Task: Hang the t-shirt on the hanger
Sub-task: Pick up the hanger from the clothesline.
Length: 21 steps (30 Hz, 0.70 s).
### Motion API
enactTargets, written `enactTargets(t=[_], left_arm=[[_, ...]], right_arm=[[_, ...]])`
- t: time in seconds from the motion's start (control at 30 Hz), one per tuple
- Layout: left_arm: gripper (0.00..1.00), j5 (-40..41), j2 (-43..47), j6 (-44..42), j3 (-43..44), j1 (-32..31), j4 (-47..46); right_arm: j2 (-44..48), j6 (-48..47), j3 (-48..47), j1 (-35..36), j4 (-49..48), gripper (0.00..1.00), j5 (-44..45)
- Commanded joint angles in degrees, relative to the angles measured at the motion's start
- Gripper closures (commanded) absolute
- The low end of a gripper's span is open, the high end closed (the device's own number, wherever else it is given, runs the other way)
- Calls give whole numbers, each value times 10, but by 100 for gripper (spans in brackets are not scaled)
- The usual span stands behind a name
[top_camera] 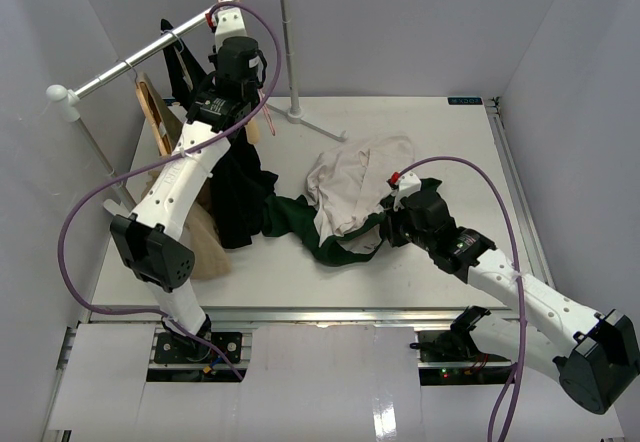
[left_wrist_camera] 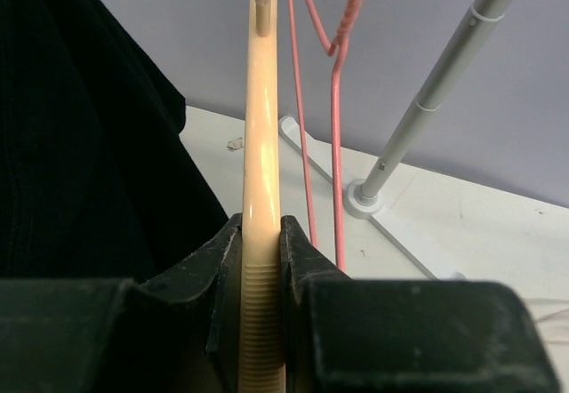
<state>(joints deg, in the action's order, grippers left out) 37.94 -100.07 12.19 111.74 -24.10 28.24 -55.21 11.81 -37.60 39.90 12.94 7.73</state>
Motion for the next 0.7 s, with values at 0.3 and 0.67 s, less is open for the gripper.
enactTargets(t=[0.3, 0.67], left_arm=[[100, 21, 20, -16, 74, 3, 26], [100, 3, 54, -7, 55, 3, 53]], right_arm=[[12, -2, 0, 4, -14, 92, -3], [15, -3, -1, 4, -14, 92, -5]])
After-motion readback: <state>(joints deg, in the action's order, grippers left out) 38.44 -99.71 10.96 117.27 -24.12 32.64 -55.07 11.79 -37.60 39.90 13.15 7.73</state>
